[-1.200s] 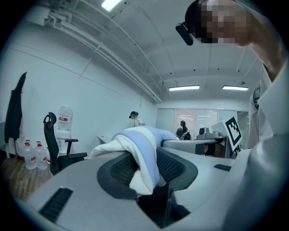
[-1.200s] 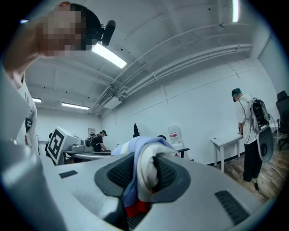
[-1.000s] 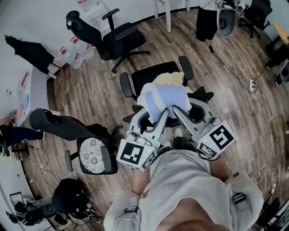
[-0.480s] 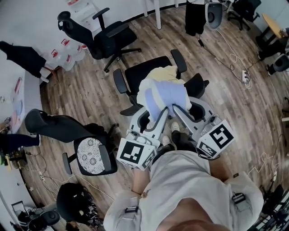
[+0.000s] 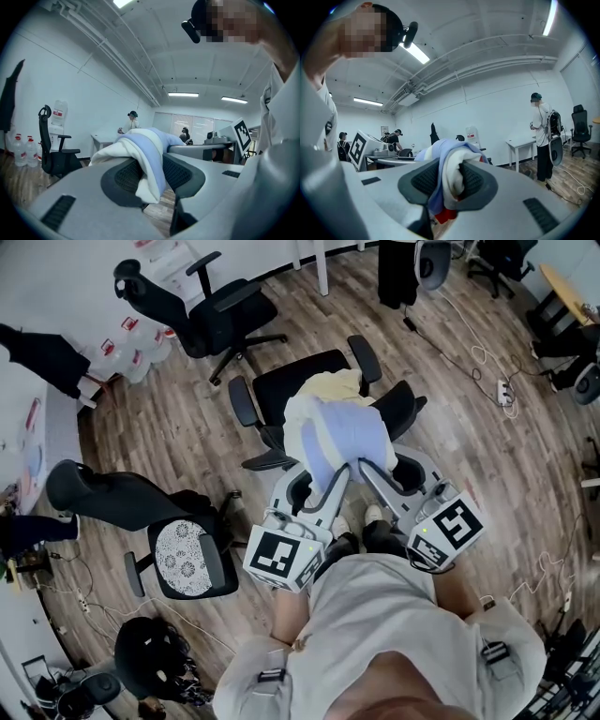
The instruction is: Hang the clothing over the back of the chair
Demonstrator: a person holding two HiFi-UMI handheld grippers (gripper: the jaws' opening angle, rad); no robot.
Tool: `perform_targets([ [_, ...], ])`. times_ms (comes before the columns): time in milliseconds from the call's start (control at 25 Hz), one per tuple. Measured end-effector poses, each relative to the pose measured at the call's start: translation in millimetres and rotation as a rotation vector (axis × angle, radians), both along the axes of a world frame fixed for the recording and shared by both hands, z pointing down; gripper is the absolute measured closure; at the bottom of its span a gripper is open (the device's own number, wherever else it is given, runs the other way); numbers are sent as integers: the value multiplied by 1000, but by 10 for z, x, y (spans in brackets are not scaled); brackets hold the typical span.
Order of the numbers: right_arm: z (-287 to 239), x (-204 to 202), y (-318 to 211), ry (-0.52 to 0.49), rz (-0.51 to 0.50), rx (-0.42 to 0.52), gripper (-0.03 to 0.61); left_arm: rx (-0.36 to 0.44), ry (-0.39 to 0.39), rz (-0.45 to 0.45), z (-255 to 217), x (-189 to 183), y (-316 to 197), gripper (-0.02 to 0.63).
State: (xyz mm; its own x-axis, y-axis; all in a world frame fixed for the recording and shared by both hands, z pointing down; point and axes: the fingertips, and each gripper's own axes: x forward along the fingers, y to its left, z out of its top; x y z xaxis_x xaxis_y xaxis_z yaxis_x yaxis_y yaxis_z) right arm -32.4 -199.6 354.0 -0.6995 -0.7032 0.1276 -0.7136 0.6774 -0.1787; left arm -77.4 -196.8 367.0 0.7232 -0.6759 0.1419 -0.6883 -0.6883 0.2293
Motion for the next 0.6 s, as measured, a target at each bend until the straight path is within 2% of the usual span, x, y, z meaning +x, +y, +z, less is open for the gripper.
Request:
perform_targets([
  [600,271,193,38,-25,-90,-61,468,-63,-57,-106,258,192,57,465],
])
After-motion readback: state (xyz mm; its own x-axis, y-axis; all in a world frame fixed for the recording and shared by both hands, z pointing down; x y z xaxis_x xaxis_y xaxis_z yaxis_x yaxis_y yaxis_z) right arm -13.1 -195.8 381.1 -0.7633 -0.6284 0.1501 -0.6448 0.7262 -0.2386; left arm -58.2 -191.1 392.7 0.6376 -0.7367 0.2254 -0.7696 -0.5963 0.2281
